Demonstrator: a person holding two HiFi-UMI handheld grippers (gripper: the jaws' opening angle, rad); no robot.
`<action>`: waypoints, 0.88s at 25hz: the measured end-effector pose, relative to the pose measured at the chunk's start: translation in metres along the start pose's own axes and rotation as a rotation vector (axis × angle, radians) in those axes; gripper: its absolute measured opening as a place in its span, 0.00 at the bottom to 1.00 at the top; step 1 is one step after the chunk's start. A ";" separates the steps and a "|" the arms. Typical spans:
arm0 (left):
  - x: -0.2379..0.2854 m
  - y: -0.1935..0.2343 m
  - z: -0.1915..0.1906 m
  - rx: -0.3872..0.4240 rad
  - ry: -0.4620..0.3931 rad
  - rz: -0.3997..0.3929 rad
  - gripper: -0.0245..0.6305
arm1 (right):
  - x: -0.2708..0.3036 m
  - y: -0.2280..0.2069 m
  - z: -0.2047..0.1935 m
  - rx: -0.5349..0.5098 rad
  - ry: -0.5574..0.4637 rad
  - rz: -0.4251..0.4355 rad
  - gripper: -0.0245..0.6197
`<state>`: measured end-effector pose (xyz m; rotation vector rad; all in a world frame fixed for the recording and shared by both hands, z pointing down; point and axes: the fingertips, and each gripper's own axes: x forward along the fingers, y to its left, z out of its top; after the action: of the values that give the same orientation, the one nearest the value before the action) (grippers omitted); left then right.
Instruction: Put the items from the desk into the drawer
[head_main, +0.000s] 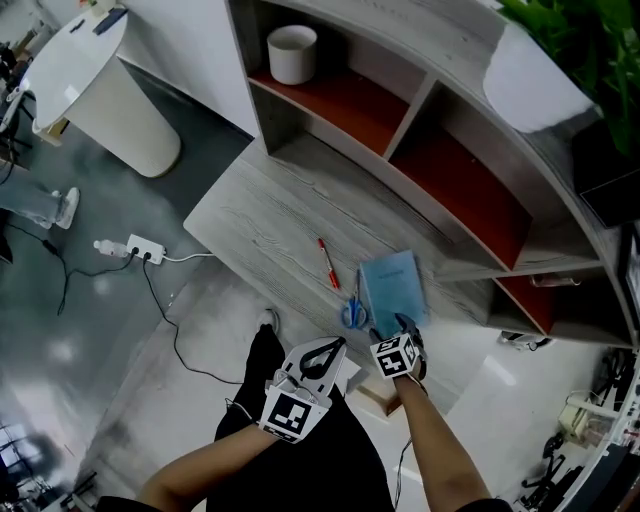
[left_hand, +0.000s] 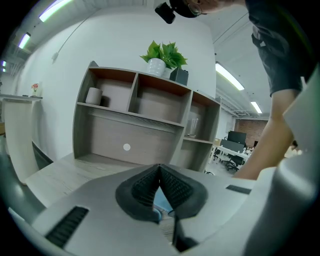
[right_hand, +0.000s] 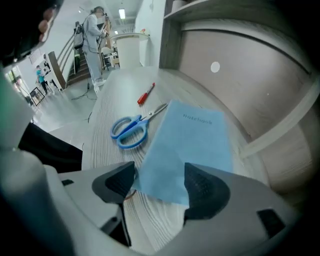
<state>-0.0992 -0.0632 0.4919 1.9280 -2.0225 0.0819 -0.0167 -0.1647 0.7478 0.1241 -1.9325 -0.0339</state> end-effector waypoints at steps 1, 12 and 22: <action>-0.001 0.001 -0.001 -0.004 0.003 0.003 0.04 | 0.002 0.000 -0.002 0.002 0.008 0.012 0.52; 0.021 0.004 -0.028 -0.078 0.070 -0.006 0.04 | 0.001 -0.007 -0.001 0.100 -0.057 0.075 0.51; 0.081 -0.023 -0.111 -0.238 0.221 -0.126 0.04 | -0.004 -0.009 0.002 0.154 -0.122 0.182 0.50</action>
<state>-0.0551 -0.1124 0.6151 1.8050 -1.6834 0.0213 -0.0164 -0.1732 0.7422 0.0489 -2.0604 0.2331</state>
